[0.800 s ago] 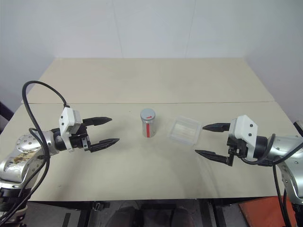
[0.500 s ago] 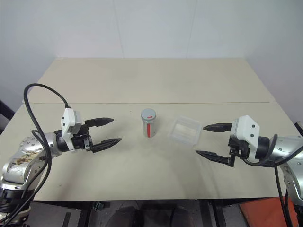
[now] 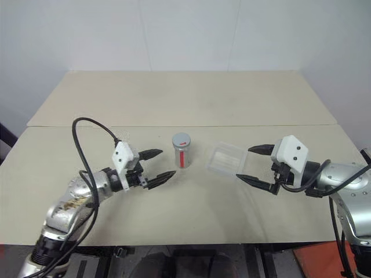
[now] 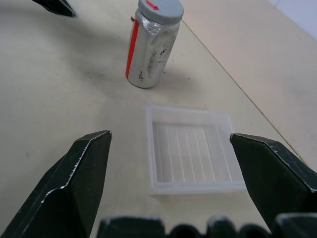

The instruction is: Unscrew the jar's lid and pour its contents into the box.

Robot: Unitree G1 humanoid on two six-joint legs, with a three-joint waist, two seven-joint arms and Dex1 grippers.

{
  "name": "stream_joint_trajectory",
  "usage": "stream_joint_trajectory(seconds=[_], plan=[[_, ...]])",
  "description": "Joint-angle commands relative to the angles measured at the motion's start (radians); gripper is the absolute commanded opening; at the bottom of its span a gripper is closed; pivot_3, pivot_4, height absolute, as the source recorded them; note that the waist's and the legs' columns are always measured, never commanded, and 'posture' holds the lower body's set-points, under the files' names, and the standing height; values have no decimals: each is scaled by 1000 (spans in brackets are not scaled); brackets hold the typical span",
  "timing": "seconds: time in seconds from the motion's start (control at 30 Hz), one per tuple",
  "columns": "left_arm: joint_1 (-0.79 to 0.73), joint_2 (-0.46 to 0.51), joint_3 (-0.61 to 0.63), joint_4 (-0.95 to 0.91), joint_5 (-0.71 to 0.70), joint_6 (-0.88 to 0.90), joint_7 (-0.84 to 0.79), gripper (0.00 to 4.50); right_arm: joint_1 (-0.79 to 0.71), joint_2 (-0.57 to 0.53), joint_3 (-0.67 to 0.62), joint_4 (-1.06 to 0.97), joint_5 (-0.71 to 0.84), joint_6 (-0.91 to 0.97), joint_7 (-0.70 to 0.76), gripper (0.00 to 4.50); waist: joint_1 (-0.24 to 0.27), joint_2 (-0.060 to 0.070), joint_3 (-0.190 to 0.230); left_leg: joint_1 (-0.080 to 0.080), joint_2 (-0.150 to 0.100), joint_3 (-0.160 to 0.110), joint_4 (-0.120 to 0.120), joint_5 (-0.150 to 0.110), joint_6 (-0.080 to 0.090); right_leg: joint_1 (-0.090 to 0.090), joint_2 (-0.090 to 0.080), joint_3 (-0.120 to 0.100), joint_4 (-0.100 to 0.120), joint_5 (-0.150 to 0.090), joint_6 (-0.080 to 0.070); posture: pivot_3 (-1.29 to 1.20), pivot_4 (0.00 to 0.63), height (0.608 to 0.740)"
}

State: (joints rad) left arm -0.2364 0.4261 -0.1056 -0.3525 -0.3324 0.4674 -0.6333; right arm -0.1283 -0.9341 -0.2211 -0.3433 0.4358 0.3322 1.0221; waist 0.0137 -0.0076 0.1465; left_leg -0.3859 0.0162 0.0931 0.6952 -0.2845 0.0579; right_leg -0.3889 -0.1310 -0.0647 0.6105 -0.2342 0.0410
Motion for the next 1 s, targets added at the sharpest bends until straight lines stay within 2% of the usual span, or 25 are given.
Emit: stream_joint_trajectory(seconds=[0.03, 0.3, 0.53, 0.73, 1.0], plan=[[-6, -53, -22, -38, 59, 21, 117, 4500, -22, 2, -10, -17, -6, -1, -22, 4464, 1, 0, 0, 0, 0, 0, 0, 0, 0, 0, 0, 0, 0, 0, 0, 0, 150, 740], [31, -184, -52, -61, 117, 36, 277, 4500, -27, 16, -3, -25, -19, 21, -69, 4464, 1, 0, 0, 0, 0, 0, 0, 0, 0, 0, 0, 0, 0, 0, 0, 0, 150, 740], [46, -216, -120, -64, 178, 11, 310, 4500, -23, 21, -4, -45, -15, 31, -82, 4464, 2, 0, 0, 0, 0, 0, 0, 0, 0, 0, 0, 0, 0, 0, 0, 0, 150, 740], [55, -318, -172, -46, 264, 4, 434, 4500, -12, 22, -13, -63, -13, 39, -90, 4464, 5, 0, 0, 0, 0, -1, 0, -1, 1, 0, -1, 0, 0, 0, 0, 0, 150, 740], [37, -359, -169, -3, 299, 8, 469, 4500, -1, 24, -22, -78, -9, 43, -99, 4464, 5, 0, 0, 0, 0, -1, 0, -1, 3, 0, -1, 0, 0, 0, 0, 0, 150, 740]])
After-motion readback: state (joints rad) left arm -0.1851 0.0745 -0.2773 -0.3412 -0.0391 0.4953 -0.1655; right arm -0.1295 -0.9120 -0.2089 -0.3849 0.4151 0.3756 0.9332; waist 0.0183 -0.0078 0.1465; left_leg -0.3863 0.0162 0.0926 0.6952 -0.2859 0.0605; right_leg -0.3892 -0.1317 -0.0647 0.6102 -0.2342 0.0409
